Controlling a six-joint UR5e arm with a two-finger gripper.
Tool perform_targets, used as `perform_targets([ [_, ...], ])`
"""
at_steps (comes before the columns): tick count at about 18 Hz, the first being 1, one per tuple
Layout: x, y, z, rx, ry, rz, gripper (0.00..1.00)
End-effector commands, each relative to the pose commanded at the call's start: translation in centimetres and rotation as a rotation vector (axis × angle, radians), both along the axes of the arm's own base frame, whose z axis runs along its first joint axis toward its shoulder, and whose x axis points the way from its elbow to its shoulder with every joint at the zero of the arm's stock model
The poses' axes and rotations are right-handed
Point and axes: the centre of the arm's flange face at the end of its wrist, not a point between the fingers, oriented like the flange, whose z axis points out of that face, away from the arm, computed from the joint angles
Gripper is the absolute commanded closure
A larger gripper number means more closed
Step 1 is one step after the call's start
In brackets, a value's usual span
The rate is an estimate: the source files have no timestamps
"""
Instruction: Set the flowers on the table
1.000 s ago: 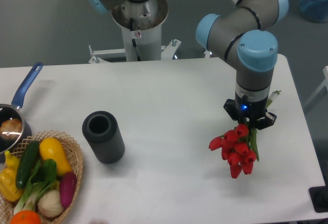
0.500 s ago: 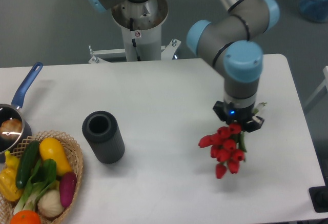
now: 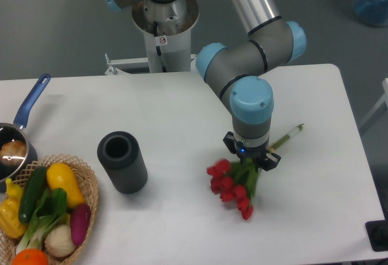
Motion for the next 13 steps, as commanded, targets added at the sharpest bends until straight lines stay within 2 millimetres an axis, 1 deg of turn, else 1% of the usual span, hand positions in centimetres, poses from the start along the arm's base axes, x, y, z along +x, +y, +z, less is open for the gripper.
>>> perform_targets([
  [5,-1.7,-1.0,0.7,0.053,0.064,0.030,0.00],
  [7,-3.0,-1.7,1.2,0.086,0.115,0.045,0.00],
  [9,-4.4,-3.0,1.6,0.096,0.130,0.066,0.00],
  [13,-4.5,-3.3,1.9,0.106,0.129,0.069,0.00],
])
